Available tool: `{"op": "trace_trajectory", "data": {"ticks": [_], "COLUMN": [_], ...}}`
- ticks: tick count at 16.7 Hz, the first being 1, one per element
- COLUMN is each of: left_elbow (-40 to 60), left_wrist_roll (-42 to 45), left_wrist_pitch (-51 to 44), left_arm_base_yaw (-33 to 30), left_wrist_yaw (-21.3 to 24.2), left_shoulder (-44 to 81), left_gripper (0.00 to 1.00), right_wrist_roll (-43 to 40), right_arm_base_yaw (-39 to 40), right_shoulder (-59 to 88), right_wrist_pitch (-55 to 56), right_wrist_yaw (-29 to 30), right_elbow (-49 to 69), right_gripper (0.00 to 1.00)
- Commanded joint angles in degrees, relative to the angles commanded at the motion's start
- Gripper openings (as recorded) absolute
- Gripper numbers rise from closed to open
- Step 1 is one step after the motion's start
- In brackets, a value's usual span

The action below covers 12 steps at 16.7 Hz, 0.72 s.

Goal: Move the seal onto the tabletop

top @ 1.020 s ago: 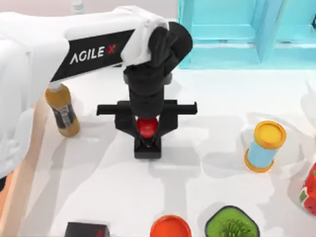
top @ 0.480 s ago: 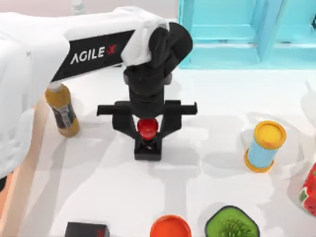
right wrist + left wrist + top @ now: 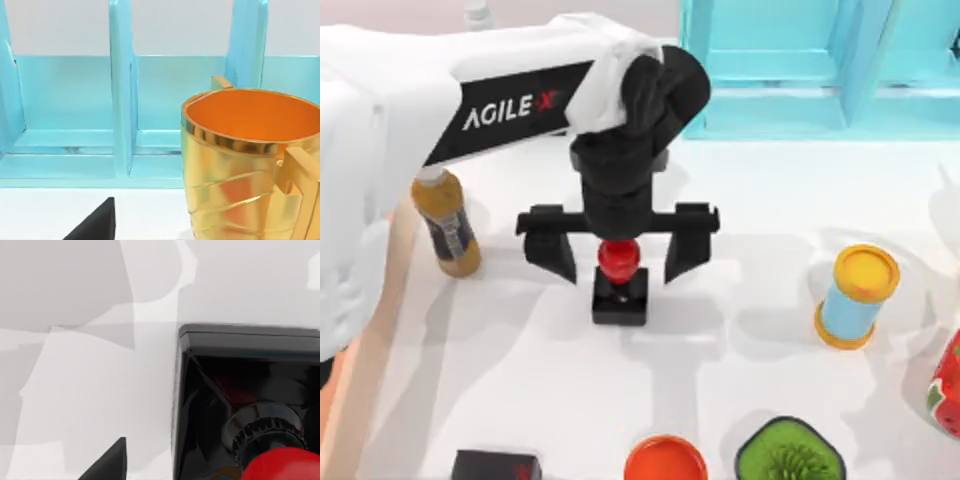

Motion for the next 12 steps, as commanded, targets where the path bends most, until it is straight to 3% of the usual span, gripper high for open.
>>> {"op": "trace_trajectory", "data": {"ticks": [7, 12], "left_elbow": [2.20, 17.80], "left_wrist_roll": [-0.09, -0.25], "left_wrist_pitch": [-2.07, -16.21], "left_arm_base_yaw": [-0.08, -0.53], "left_wrist_yaw": [-0.02, 0.03], "left_shoulder": [0.47, 2.57], "left_gripper": [1.00, 1.00], "right_wrist_roll": [0.00, 0.00], "right_arm_base_yaw": [0.00, 0.00], "right_shoulder": [0.00, 0.00], "right_wrist_pitch": [0.00, 0.00], "right_wrist_yaw": [0.00, 0.00], "right_elbow": [0.00, 0.00], "right_gripper": [1.00, 1.00]}}
